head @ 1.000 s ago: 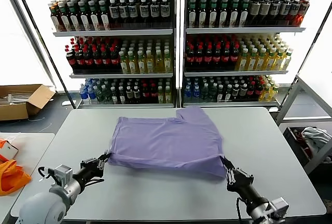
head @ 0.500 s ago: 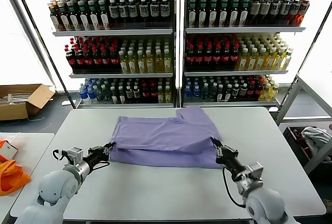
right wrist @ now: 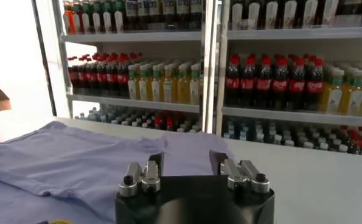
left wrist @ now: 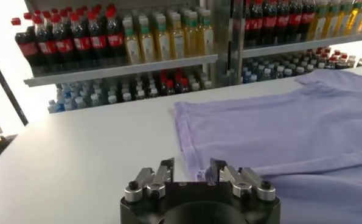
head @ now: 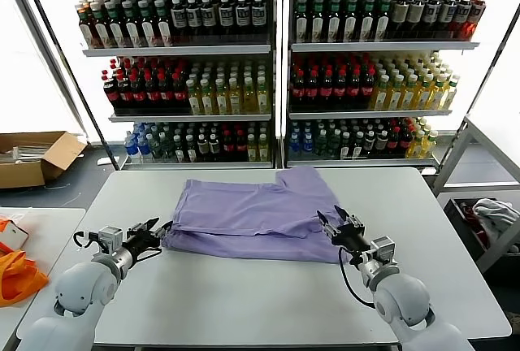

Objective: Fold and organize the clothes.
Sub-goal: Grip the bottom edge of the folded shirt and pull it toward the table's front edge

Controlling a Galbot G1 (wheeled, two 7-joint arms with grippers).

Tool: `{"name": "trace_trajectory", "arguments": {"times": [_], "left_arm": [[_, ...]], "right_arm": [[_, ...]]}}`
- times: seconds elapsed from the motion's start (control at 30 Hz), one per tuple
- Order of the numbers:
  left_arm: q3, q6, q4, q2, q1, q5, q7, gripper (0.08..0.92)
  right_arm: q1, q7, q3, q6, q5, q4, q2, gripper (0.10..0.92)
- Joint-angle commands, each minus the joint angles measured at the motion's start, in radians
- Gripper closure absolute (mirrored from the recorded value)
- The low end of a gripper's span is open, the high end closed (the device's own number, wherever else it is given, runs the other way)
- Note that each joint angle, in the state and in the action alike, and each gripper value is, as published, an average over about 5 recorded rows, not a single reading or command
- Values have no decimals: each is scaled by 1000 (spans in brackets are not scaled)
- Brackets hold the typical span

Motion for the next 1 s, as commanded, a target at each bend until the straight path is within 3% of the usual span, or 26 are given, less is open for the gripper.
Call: {"name": "trace_trajectory", "arguments": {"times": [0.03, 0.27, 0.37, 0.5, 0.6, 1.0], "left_arm": [[-28, 0, -70, 3, 48, 8, -12, 405], [4, 0, -9, -14, 52, 9, -10, 212], [14, 0, 9, -23, 47, 8, -10, 182], [26, 0, 28, -29, 48, -5, -5, 180], [37, 0, 43, -33, 51, -23, -4, 216], [52, 0, 55, -34, 62, -18, 39, 553]], "right_arm": [[-167, 53, 80, -51, -30, 138, 13, 248], [-212, 133, 87, -119, -61, 115, 60, 203], [-207, 154, 78, -143, -47, 105, 75, 207], [-207, 153, 65, -154, -27, 99, 80, 284], [-207, 153, 56, -150, -17, 83, 87, 370], [-214, 167, 39, -165, 35, 80, 91, 717]]}}
